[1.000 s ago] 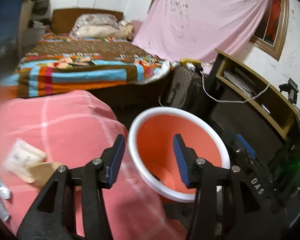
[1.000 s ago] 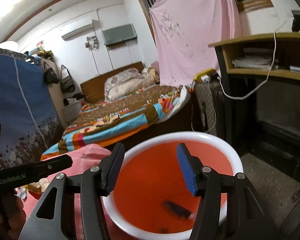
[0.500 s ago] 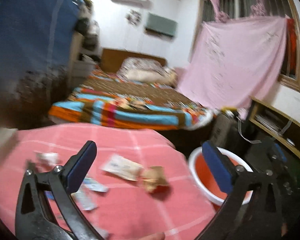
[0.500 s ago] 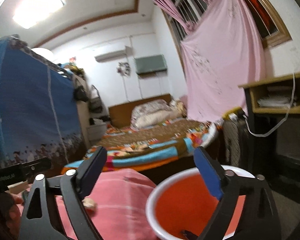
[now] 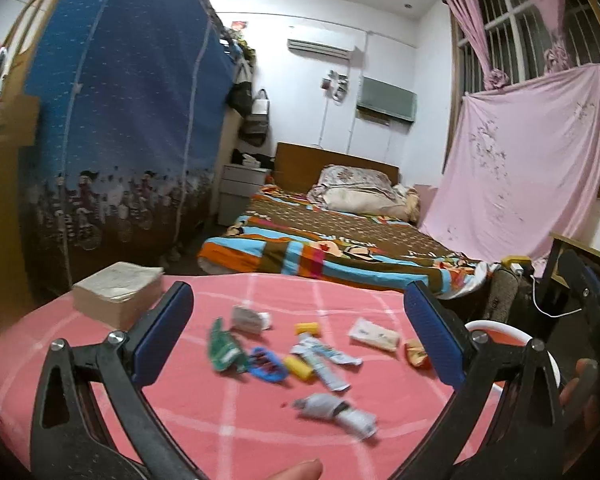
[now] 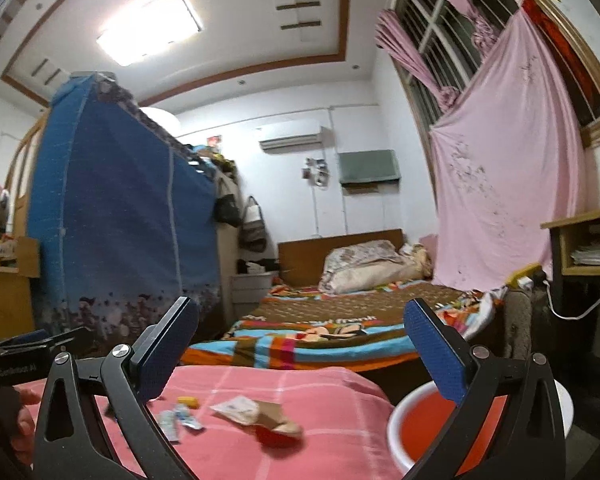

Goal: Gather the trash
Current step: 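Move both tools back over the table, then grasp the white tissue roll with left tool while right tool grasps brown paper bag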

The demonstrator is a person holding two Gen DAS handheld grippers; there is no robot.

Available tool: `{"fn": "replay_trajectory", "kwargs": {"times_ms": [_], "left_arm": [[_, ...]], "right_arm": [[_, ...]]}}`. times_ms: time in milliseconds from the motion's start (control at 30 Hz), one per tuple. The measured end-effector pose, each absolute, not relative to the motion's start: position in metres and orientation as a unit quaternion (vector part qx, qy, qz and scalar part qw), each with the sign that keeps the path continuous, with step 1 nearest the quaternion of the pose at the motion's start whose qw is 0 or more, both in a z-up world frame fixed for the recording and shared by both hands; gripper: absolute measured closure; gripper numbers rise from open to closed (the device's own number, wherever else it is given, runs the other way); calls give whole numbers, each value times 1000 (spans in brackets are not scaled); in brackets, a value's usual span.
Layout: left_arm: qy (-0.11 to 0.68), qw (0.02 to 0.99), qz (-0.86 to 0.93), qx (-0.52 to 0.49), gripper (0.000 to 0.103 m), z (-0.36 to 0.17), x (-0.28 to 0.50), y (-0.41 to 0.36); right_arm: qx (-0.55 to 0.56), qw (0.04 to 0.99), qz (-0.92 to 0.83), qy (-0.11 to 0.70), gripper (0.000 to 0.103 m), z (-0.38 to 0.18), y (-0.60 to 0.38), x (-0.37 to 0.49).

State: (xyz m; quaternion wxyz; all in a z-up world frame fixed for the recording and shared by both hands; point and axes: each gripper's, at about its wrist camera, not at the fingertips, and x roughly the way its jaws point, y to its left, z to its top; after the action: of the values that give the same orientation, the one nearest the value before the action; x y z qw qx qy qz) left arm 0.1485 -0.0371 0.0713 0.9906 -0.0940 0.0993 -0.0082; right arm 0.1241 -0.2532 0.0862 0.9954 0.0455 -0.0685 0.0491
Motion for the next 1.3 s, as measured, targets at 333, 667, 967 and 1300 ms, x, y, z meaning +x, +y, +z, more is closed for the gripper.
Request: {"fn": "replay_trajectory", "kwargs": {"times_ms": [333,667,967,1300], "left_arm": [[93,994,3,-61,14,47,127,-25],[154,986,-32,-57,14,33,146,-36],[274,956,-82,-70,25,12,181,-48],[360,923,-131,-36,50,-2,210,-70]], "right_arm": [[-20,997,72,-35,0,68,-219,133],[21,993,79,91,0,56,-231,175],[51,970,83,225,2,37,-236,218],[29,938,101,329,30,17,-222,251]]}}
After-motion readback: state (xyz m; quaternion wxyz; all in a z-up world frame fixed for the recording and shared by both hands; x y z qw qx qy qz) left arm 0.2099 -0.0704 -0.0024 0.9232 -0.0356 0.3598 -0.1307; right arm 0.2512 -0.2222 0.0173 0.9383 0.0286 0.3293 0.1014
